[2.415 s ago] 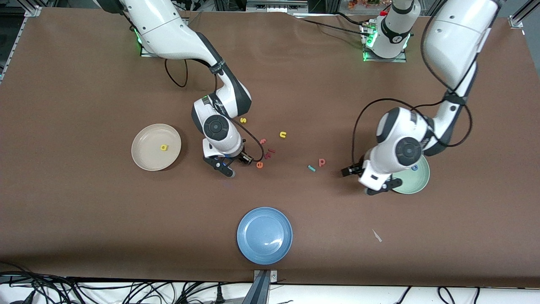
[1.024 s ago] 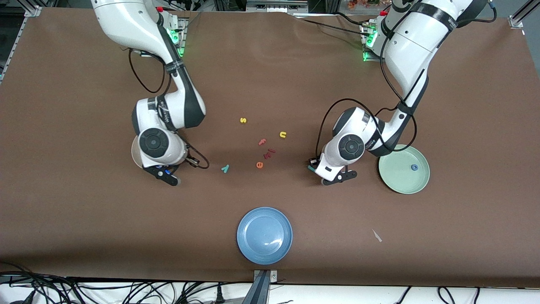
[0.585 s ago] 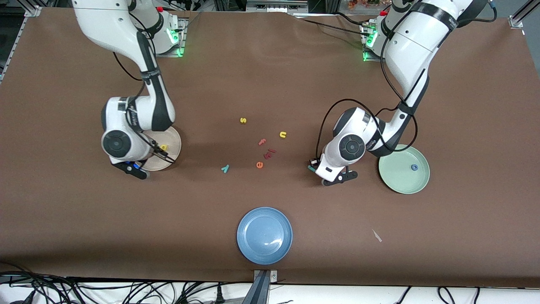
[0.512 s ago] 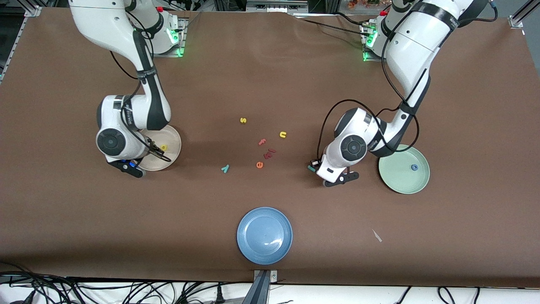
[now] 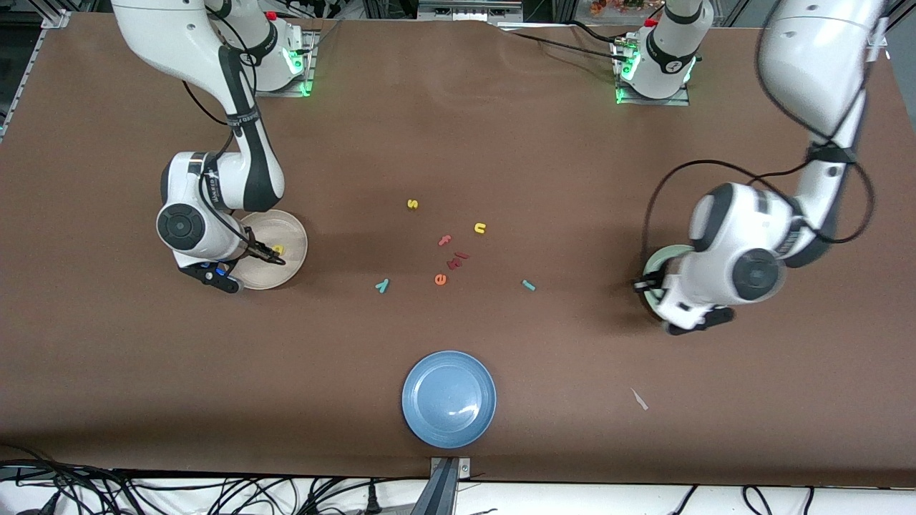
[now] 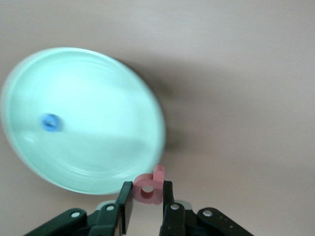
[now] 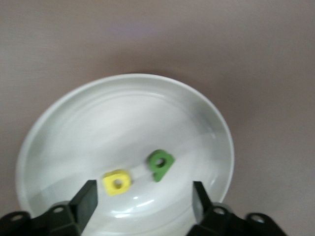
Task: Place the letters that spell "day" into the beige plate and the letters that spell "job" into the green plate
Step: 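Release the 9 onto the cream plate and the d onto the green plate, then grasp the cyan y and cyan bar with the right and left grippers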
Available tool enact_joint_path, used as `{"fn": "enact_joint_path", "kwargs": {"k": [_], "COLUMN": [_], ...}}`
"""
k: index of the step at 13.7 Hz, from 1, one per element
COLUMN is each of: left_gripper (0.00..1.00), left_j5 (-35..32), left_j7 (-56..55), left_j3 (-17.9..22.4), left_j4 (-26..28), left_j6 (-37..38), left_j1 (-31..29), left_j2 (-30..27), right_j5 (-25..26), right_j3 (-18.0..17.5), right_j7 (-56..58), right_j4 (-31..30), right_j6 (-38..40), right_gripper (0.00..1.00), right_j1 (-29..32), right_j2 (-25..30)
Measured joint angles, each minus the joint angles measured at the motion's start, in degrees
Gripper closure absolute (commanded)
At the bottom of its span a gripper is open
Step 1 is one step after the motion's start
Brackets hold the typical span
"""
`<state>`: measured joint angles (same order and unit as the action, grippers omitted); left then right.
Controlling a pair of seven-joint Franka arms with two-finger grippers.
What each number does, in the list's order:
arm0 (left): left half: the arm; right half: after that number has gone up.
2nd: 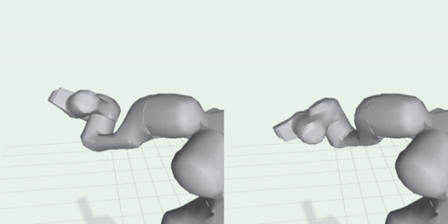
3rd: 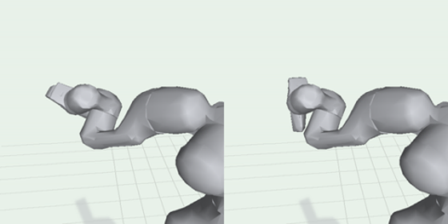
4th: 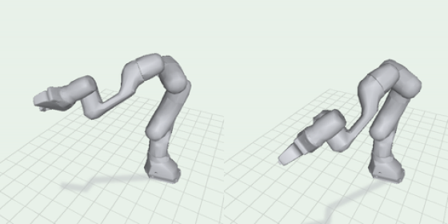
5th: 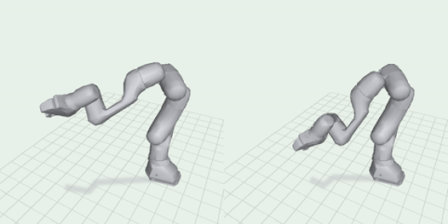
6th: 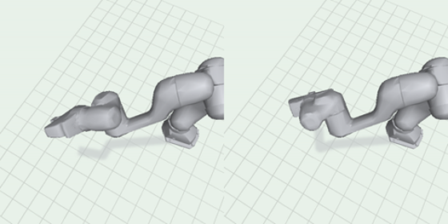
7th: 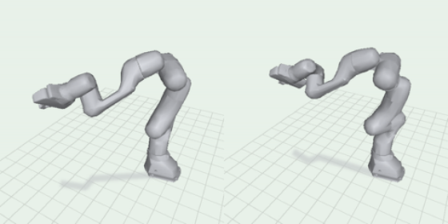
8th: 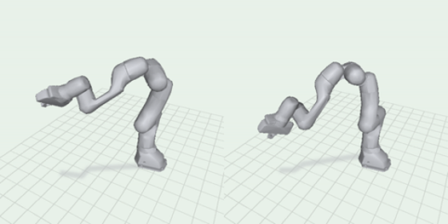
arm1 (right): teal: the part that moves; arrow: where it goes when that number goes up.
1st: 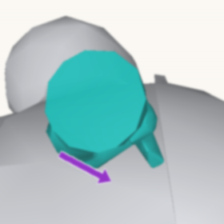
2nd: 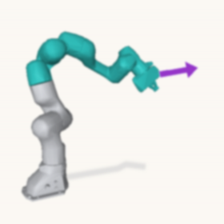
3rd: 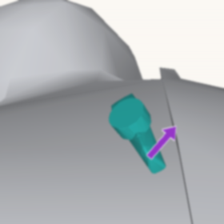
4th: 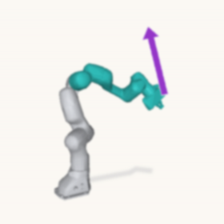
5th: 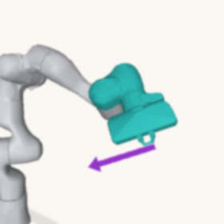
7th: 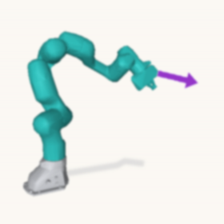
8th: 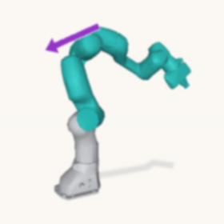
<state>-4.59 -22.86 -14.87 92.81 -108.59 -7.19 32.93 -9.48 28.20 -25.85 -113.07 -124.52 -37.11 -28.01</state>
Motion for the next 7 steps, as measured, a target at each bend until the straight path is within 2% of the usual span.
{"fn": "enact_joint_path", "kwargs": {"k": [3,4,5,6,7], "left_gripper": [0.94,0.89,0.76,0.67,0.5], "left_j5": [-2.33,-2.59,-2.63,-2.64,-2.64], "left_j7": [7.12,7.98,8.57,8.73,8.74], "left_j3": [0.07,0.07,0.05,0.04,-0.05], "left_j4": [2.34,2.62,2.76,2.79,2.79], "left_j6": [-0.73,-1.99,-3.36,-4.17,-4.56], "left_j1": [-6.25,-7.15,-7.61,-7.72,-7.69], "left_j2": [1.77,2.9,4.05,5.0,5.62], "right_j5": [-0.01,-0.01,-0.21,-1.54,-3.81], "right_j3": [-2.16,-2.32,-2.43,-2.66,-3.27], "right_j7": [-0.07,-0.09,-0.17,-1.59,-5.33], "right_j4": [7.48,10.24,12.69,14.76,16.4], "right_j6": [7.43,9.23,10.22,10.6,10.61], "right_gripper": [0.0,0.0,0.0,0.0,0.0], "right_j1": [-1.39,-1.78,-1.95,-1.98,-2.09], "right_j2": [0.33,0.06,-0.58,-1.66,-3.08]}}
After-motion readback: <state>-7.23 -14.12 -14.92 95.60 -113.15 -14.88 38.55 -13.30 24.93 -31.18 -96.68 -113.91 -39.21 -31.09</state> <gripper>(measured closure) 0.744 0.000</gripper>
